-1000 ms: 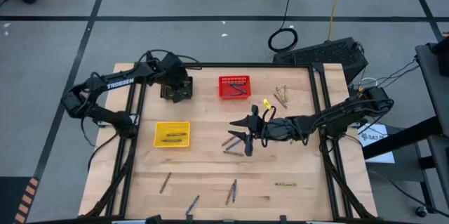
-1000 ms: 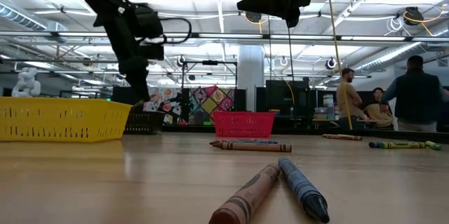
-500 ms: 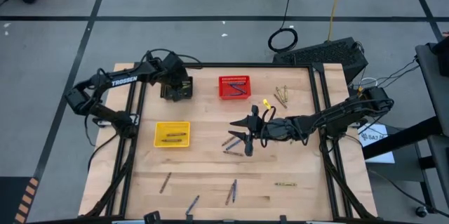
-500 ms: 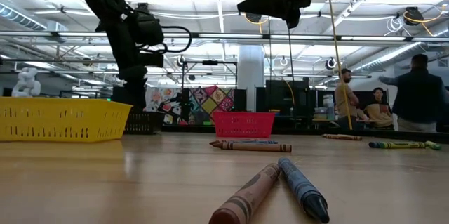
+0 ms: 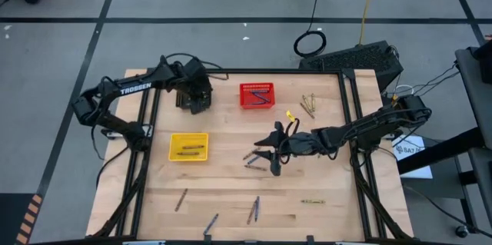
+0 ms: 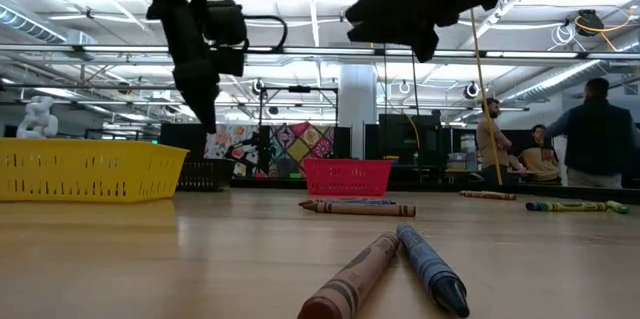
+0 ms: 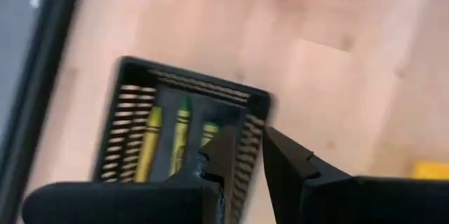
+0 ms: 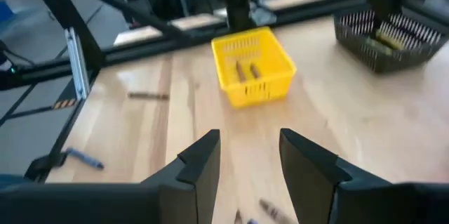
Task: Sort crayons
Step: Put the brown crayon into the yellow basket
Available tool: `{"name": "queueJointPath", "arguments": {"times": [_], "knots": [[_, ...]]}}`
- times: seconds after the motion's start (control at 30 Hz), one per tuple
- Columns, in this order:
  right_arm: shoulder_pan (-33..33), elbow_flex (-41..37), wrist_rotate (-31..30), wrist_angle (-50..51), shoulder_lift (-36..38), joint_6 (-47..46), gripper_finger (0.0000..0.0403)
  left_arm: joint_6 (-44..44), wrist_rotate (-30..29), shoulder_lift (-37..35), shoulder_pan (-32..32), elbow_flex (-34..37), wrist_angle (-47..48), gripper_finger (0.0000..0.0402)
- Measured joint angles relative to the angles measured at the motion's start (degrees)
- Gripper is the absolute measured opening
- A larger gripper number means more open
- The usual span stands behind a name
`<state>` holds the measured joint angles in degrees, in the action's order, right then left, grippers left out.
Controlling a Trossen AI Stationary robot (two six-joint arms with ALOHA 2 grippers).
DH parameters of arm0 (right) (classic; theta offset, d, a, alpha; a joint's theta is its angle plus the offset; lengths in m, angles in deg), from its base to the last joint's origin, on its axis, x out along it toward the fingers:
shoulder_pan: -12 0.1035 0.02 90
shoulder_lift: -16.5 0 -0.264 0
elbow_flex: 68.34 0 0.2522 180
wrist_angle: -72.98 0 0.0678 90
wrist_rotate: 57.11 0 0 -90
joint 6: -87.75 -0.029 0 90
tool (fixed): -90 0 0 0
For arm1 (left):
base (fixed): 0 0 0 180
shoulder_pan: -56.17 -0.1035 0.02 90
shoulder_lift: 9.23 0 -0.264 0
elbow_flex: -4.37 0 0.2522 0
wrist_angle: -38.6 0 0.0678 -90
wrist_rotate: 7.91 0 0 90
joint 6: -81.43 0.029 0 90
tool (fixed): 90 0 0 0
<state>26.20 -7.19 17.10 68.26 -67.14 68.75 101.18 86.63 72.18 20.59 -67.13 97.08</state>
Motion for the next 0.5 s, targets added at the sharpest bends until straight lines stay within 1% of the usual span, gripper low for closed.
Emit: {"name": "queueJointPath", "arguments": {"times": [0.17,0.3,0.5], "knots": [[1.02,0.0,0.68,3.03,0.0,-3.79,0.0135,-0.29,0.07,0.0,6.27,-2.09,5.64,0.0069],[2.21,0.0,0.8,2.53,-0.95,-5.79,0.0135,-3.02,0.2,-0.8,11.55,-2.28,8.45,0.0069],[3.74,0.0,0.87,2.25,-5.9,-9.29,0.0135,-7.38,0.18,-3.78,19.85,-2.27,12.35,0.0069]]}}
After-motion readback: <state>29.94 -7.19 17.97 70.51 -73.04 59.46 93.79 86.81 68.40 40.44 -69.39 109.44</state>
